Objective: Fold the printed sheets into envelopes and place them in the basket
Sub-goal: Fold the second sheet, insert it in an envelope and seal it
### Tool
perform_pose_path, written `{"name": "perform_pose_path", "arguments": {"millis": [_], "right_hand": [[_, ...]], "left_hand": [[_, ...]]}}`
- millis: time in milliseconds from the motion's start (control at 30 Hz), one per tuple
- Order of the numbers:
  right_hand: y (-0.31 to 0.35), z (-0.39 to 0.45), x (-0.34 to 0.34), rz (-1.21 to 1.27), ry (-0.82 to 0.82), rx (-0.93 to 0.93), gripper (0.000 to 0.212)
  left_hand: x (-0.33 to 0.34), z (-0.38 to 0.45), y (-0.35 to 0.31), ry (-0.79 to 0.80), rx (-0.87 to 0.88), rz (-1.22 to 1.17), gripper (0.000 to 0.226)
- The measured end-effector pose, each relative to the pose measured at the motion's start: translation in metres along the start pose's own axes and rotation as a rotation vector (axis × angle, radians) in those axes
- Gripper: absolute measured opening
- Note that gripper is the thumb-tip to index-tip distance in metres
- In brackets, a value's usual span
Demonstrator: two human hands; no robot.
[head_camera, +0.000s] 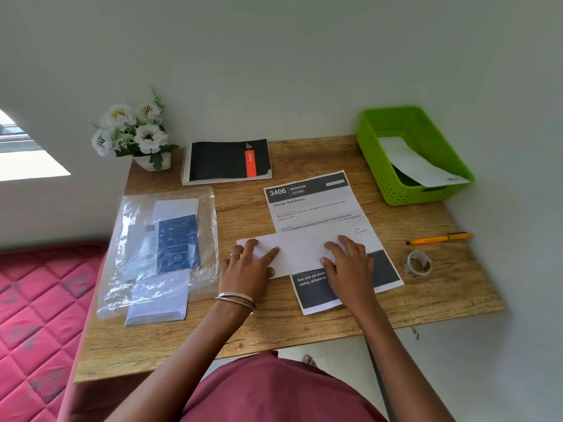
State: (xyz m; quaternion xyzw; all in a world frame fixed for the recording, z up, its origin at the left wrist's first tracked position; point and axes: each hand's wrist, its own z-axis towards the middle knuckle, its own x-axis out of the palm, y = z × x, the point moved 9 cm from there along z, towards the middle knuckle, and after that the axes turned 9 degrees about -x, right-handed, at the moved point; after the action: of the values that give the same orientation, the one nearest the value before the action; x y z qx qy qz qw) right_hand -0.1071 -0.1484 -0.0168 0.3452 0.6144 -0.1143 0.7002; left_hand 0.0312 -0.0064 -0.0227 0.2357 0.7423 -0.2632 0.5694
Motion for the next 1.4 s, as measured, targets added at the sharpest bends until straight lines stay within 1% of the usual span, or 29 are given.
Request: {"name": "perform_pose_path", "arguments": {"millis": [100, 167, 200, 267, 367, 433, 467, 533, 567, 667, 733, 767, 833, 933, 1000, 1033, 1100, 1133, 1233, 1300, 1400], "right_hand": [[-0.003, -0.001, 0.000, 0.074, 0.006, -0.015, 0.038], [-0.009, -0.002, -0.006, 0.204, -0.031, -0.020, 0.036], [-0.014, -0.004, -0.013, 0.264, -0.078, -0.017, 0.034], [-0.031, -0.012, -0.033, 0.307, -0.213, 0.020, 0.030], [-0.072, -0.036, -0.062, 0.215, -0.399, 0.203, 0.022], [-0.097, -0.053, -0.075, 0.148, -0.447, 0.323, 0.017], [-0.107, -0.058, -0.080, 0.139, -0.448, 0.358, 0.016], [-0.120, -0.064, -0.085, 0.126, -0.405, 0.377, 0.021], [-0.124, -0.065, -0.086, 0.103, -0.352, 0.368, 0.027], [-0.132, -0.063, -0.079, -0.003, -0.124, 0.291, 0.052], [-0.138, -0.062, -0.074, -0.066, -0.063, 0.253, 0.061], [-0.140, -0.062, -0.073, -0.087, -0.074, 0.242, 0.059], [-0.143, -0.061, -0.073, -0.070, -0.130, 0.231, 0.045], [-0.146, -0.063, -0.075, 0.133, -0.257, 0.222, 0.026], [-0.139, -0.065, -0.080, 0.376, -0.340, 0.217, 0.022], [-0.133, -0.065, -0.082, 0.519, -0.355, 0.223, 0.022], [-0.115, -0.063, -0.085, 0.749, -0.353, 0.202, 0.022], [-0.105, -0.062, -0.086, 0.817, -0.336, 0.184, 0.020], [-0.073, -0.056, -0.087, 0.936, -0.271, 0.123, 0.017], [-0.053, -0.051, -0.088, 0.992, -0.237, 0.066, 0.018], [-0.031, -0.046, -0.087, 1.035, -0.210, -0.006, 0.023]], "left_hand": [[-0.003, -0.002, -0.003, -0.027, -0.033, 0.000, 0.048], [-0.006, -0.004, -0.006, -0.032, -0.058, 0.003, 0.048], [-0.008, -0.006, -0.008, -0.037, -0.070, -0.004, 0.047], [-0.012, -0.009, -0.017, -0.062, -0.066, -0.039, 0.046], [-0.019, -0.014, -0.040, -0.097, 0.009, -0.110, 0.040], [-0.022, -0.016, -0.059, -0.098, 0.073, -0.152, 0.038], [-0.023, -0.017, -0.067, -0.094, 0.101, -0.170, 0.036], [-0.022, -0.018, -0.084, -0.080, 0.147, -0.192, 0.035], [-0.022, -0.019, -0.091, -0.071, 0.167, -0.199, 0.034], [-0.018, -0.022, -0.108, -0.041, 0.211, -0.218, 0.033], [-0.015, -0.023, -0.115, -0.021, 0.223, -0.237, 0.032], [-0.014, -0.024, -0.117, -0.012, 0.224, -0.247, 0.031], [-0.013, -0.024, -0.119, -0.004, 0.220, -0.267, 0.030], [-0.013, -0.024, -0.119, 0.028, 0.206, -0.321, 0.028], [-0.015, -0.026, -0.120, 0.060, 0.213, -0.382, 0.027], [-0.018, -0.027, -0.122, 0.068, 0.237, -0.432, 0.026], [-0.031, -0.032, -0.125, 0.075, 0.283, -0.617, 0.025], [-0.039, -0.035, -0.126, 0.092, 0.290, -0.735, 0.026], [-0.058, -0.039, -0.125, 0.140, 0.270, -0.996, 0.031], [-0.065, -0.038, -0.121, 0.148, 0.228, -1.093, 0.031], [-0.067, -0.034, -0.111, 0.152, 0.152, -1.166, 0.025]]}}
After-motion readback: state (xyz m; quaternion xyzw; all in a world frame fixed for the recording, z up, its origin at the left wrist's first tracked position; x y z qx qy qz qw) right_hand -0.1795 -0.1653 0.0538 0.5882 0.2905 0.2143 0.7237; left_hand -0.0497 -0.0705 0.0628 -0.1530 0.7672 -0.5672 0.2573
